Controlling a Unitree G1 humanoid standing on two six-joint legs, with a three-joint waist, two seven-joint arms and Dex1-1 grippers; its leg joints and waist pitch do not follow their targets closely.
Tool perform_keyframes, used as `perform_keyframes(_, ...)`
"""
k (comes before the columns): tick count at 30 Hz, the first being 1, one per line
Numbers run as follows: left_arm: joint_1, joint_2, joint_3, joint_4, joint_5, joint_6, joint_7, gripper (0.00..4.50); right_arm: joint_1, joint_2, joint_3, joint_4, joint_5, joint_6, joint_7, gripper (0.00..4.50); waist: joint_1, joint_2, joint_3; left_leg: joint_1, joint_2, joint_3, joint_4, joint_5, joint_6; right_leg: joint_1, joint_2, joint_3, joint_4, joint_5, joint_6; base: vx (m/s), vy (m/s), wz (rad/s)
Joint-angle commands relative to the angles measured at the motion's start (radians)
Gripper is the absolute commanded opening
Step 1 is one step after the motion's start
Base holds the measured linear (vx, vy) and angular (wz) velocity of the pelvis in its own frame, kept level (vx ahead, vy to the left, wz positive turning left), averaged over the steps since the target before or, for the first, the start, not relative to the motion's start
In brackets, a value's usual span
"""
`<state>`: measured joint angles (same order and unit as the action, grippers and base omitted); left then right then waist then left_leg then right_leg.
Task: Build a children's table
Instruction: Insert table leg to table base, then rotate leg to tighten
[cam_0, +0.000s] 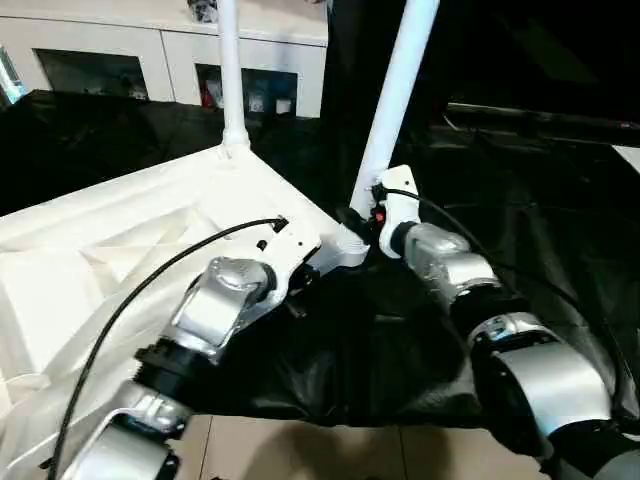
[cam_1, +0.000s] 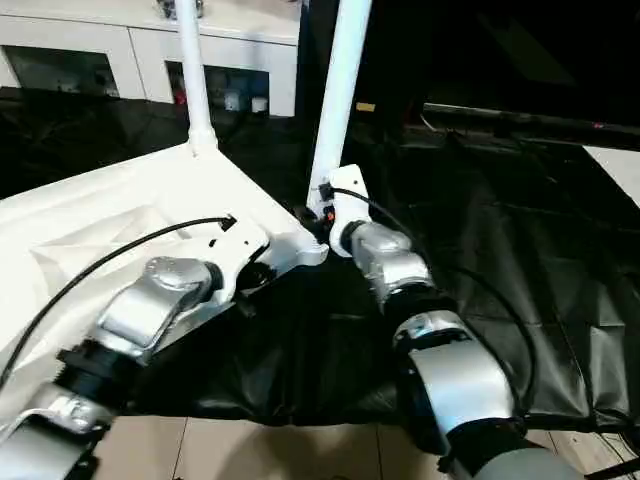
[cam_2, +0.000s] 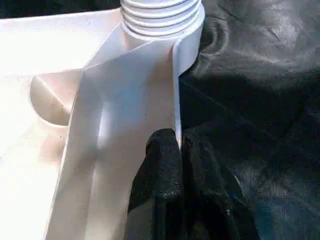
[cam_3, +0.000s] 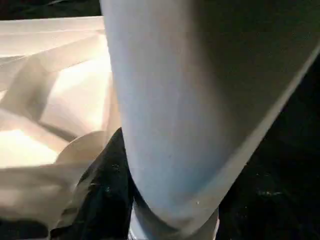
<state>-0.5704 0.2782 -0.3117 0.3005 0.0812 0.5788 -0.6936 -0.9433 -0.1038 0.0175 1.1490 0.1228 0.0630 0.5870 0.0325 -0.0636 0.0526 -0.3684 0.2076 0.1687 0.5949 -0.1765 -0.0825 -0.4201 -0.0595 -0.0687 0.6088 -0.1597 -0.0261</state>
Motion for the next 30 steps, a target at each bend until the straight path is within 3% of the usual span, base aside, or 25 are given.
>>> perform_keyframes(1, -0.027, 0.014, 0.008, -0.121, -0.038, -0.076, -0.064, 0.0, 0.062, 0.003, 0.055, 0.068, -0.033, 0.071, 0.128, 1.86, 0.005, 0.019, -0.065, 0.005, 0.024, -0.003, -0.069, -0.248, 0.012, 0.058, -0.074, 0.044, -0.07, -0.264, -0.2, 0.0, 0.0, 0.0)
perform_keyframes(5, 0.003, 0.069, 0.002, -0.155, -0.079, -0.119, -0.172, 0.0, 0.083, -0.036, 0.093, 0.039, -0.047, 0.073, 0.267, 1.86, 0.003, 0.022, -0.061, 0.009, 0.025, -0.003, -0.072, -0.285, 0.013, 0.055, -0.071, 0.044, -0.075, -0.291, -0.207, 0.0, 0.0, 0.0)
perform_keyframes(7, 0.028, 0.123, -0.01, -0.171, -0.118, -0.185, -0.282, 0.0, 0.117, -0.088, 0.139, -0.007, -0.068, 0.057, 0.42, 1.86, 0.004, 0.024, -0.061, 0.01, 0.025, -0.004, -0.073, -0.301, 0.013, 0.057, -0.072, 0.044, -0.076, -0.311, -0.201, 0.0, 0.0, 0.0)
perform_keyframes(9, 0.029, 0.138, -0.015, -0.164, -0.117, -0.204, -0.303, 0.0, 0.132, -0.108, 0.156, -0.029, -0.073, 0.048, 0.47, 1.86, 0.006, 0.028, -0.06, 0.016, 0.027, -0.004, -0.073, -0.316, 0.009, 0.05, -0.07, 0.046, -0.077, -0.315, -0.206, 0.0, 0.0, 0.0)
perform_keyframes(13, 0.013, 0.162, -0.016, -0.126, -0.107, -0.239, -0.332, 0.0, 0.183, -0.152, 0.182, -0.106, -0.076, 0.02, 0.595, 1.86, 0.023, 0.022, -0.058, 0.022, 0.029, -0.003, -0.074, -0.33, 0.006, 0.049, -0.071, 0.047, -0.08, -0.34, -0.196, 0.0, 0.0, 0.0)
perform_keyframes(19, 0.004, 0.177, -0.006, -0.101, -0.137, -0.283, -0.397, 0.0, 0.273, -0.205, 0.217, -0.242, -0.051, 0.028, 0.739, 1.86, 0.036, 0.026, -0.06, 0.019, 0.029, -0.004, -0.076, -0.311, 0.003, 0.053, -0.072, 0.048, -0.077, -0.325, -0.194, 0.0, 0.0, 0.0)
perform_keyframes(21, 0.009, 0.181, -0.003, -0.102, -0.151, -0.294, -0.418, 0.0, 0.288, -0.212, 0.22, -0.267, -0.045, 0.035, 0.756, 1.86, 0.038, 0.023, -0.061, 0.018, 0.029, -0.003, -0.076, -0.304, 0.004, 0.054, -0.071, 0.048, -0.076, -0.318, -0.193, 0.0, 0.0, 0.0)
perform_keyframes(27, 0.015, 0.182, -0.003, -0.088, -0.156, -0.31, -0.452, 0.0, 0.318, -0.216, 0.209, -0.306, -0.042, 0.051, 0.764, 1.86, 0.04, 0.028, -0.061, 0.019, 0.028, -0.003, -0.076, -0.298, -0.001, 0.054, -0.07, 0.048, -0.077, -0.307, -0.198, 0.0, 0.0, 0.0)
perform_keyframes(28, 0.012, 0.178, -0.003, -0.081, -0.151, -0.31, -0.445, 0.0, 0.317, -0.211, 0.204, -0.3, -0.045, 0.05, 0.748, 1.86, 0.042, 0.035, -0.061, 0.019, 0.028, -0.004, -0.076, -0.3, -0.003, 0.054, -0.071, 0.048, -0.076, -0.304, -0.2, 0.0, 0.0, 0.0)
perform_keyframes(30, 0.008, 0.173, -0.002, -0.072, -0.143, -0.311, -0.434, 0.0, 0.318, -0.205, 0.197, -0.299, -0.047, 0.053, 0.725, 1.86, 0.041, 0.031, -0.06, 0.019, 0.028, -0.004, -0.077, -0.31, -0.006, 0.054, -0.07, 0.047, -0.076, -0.309, -0.201, 0.0, 0.0, 0.0)
